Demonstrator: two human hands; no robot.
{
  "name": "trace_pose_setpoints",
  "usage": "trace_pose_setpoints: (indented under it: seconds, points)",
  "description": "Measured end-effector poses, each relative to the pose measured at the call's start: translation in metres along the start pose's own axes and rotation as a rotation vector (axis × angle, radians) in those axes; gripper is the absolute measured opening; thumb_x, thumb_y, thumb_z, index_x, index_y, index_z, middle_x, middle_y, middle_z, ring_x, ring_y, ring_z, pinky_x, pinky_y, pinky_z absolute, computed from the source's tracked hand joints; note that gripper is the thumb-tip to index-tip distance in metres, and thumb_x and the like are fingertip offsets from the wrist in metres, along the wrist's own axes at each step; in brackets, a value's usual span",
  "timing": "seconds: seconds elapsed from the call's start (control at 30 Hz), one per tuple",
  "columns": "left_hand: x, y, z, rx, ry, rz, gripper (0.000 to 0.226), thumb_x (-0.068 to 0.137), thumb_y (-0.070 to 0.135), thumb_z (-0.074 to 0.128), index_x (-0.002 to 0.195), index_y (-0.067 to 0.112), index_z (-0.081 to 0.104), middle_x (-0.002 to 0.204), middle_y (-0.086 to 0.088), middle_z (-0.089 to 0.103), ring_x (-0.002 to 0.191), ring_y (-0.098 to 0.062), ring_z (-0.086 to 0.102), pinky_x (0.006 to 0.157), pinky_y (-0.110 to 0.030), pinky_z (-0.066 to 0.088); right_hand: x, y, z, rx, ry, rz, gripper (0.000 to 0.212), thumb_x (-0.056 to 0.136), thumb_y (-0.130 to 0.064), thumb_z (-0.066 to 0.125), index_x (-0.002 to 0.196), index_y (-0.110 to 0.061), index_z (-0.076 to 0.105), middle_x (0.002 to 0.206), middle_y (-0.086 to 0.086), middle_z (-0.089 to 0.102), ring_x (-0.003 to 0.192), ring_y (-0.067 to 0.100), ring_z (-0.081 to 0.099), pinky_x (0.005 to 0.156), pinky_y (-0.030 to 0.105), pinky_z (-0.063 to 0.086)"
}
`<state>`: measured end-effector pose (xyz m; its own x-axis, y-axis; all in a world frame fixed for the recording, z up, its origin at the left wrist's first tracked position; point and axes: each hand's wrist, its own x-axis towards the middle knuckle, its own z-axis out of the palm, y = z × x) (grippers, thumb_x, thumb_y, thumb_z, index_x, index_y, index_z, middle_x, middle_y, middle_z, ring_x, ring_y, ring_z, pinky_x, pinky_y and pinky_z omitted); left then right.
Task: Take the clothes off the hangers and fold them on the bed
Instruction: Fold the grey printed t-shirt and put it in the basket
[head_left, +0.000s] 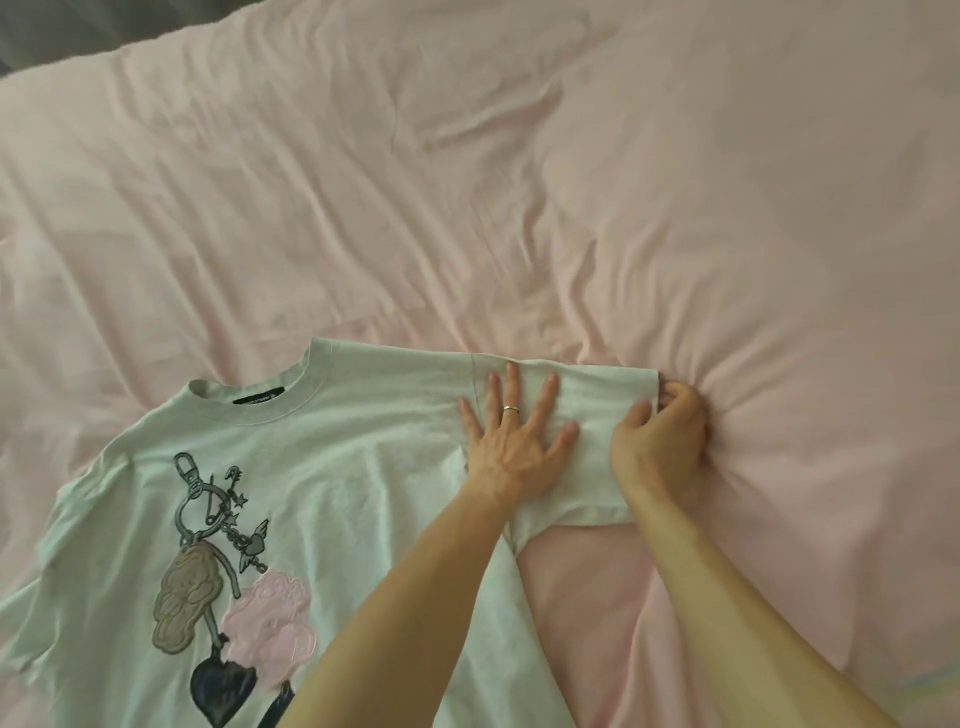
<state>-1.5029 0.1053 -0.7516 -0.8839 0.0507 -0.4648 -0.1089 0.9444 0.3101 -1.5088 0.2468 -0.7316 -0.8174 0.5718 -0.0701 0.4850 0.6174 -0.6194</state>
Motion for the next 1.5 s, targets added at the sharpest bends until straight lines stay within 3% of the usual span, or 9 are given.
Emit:
trace_pose_setpoints:
  seconds: [0.23,0.37,0.5,0.73,0.83,1.03,1.17,1.37,1.5]
  points:
    - [-0.092,-0.094,-0.007,-0.077,0.236,-0.085,0.063,0.095,0.05,0.007,0.157,0.044,-0.002,0.166,0.009,-0.011,0.152,-0.012,-0.017,0.12,-0.047,-0.013,-0.119,-0.017,0.036,-0.336,-0.4,-0.731,0.049,0.092,-0.041,0.053,0.138,-0.025,0.056,0.157,0.011,0.038,0.144,0.032,0.033,0.108,0.058,0.034]
    - [-0.174,-0.202,0.004,0.025,0.133,-0.169,0.055,0.102,0.053,0.011,0.154,0.052,-0.007,0.162,0.015,-0.023,0.15,-0.013,-0.023,0.119,-0.045,-0.02,-0.167,-0.017,0.054,-0.632,-0.586,-0.516,0.058,0.101,-0.051,0.031,0.156,-0.045,0.013,0.168,0.002,-0.001,0.153,0.034,-0.006,0.111,0.075,0.008]
    - [-0.26,-0.291,0.001,0.13,0.235,-0.165,0.055,0.101,0.048,0.035,0.154,0.044,0.026,0.164,0.002,0.025,0.151,-0.022,0.024,0.119,-0.048,0.006,-0.201,-0.054,0.057,-0.795,-0.593,-0.355,0.067,0.1,-0.044,0.034,0.16,-0.027,0.009,0.166,0.011,-0.011,0.149,0.045,-0.015,0.105,0.082,0.009]
    - [-0.345,-0.392,-0.034,-0.236,0.701,-0.46,0.047,0.089,0.032,0.053,0.134,0.02,0.056,0.129,-0.009,0.063,0.109,-0.034,0.062,0.091,-0.046,0.05,-0.333,-0.174,0.094,-0.68,-0.759,-0.795,0.062,0.099,-0.043,0.037,0.157,-0.026,0.02,0.168,0.006,-0.001,0.154,0.026,-0.008,0.12,0.058,0.009]
    - [-0.344,-0.423,-0.057,-0.635,0.646,-0.669,0.048,0.094,0.028,0.059,0.14,0.015,0.051,0.13,-0.012,0.061,0.114,-0.037,0.056,0.097,-0.047,0.047,-0.381,-0.211,0.123,-0.558,-0.827,-0.879,0.055,0.101,-0.04,0.036,0.154,-0.027,0.028,0.167,0.007,0.009,0.154,0.024,0.001,0.122,0.05,0.013]
    - [-0.311,-0.464,-0.068,-0.822,0.388,-0.666,0.045,0.083,0.056,0.063,0.115,0.024,0.059,0.114,-0.003,0.055,0.11,-0.022,0.054,0.095,-0.038,0.048,-0.413,-0.243,0.176,-0.543,-0.826,-0.935,0.057,0.105,-0.035,0.025,0.159,-0.024,0.012,0.168,0.009,0.005,0.154,0.026,0.001,0.123,0.051,0.01]
    - [-0.297,-0.477,-0.064,-0.818,0.466,-0.68,0.015,0.096,0.037,0.052,0.097,0.023,0.051,0.102,-0.002,0.06,0.1,-0.029,0.059,0.081,-0.039,0.047,-0.411,-0.239,0.193,-0.636,-0.814,-0.881,0.058,0.104,-0.051,0.015,0.159,-0.036,0.001,0.168,0.0,-0.004,0.154,0.02,-0.006,0.12,0.061,0.008]
    - [-0.337,-0.509,-0.073,-1.148,1.083,-0.922,0.019,0.105,0.03,0.045,0.109,0.011,0.046,0.091,-0.006,0.06,0.084,-0.029,0.054,0.072,-0.036,0.035,-0.402,-0.222,0.199,-0.762,-0.793,-0.734,0.059,0.102,-0.055,0.01,0.157,-0.042,-0.007,0.165,-0.011,-0.019,0.151,0.015,-0.021,0.113,0.071,-0.001]
    - [-0.355,-0.536,-0.059,-1.031,0.797,-1.009,0.023,0.103,0.03,0.044,0.112,0.009,0.044,0.096,-0.014,0.062,0.093,-0.038,0.059,0.076,-0.042,0.041,-0.399,-0.224,0.203,-0.886,-0.833,-0.715,0.061,0.101,-0.054,0.008,0.153,-0.042,-0.021,0.162,-0.01,-0.03,0.149,0.019,-0.028,0.111,0.073,-0.001]
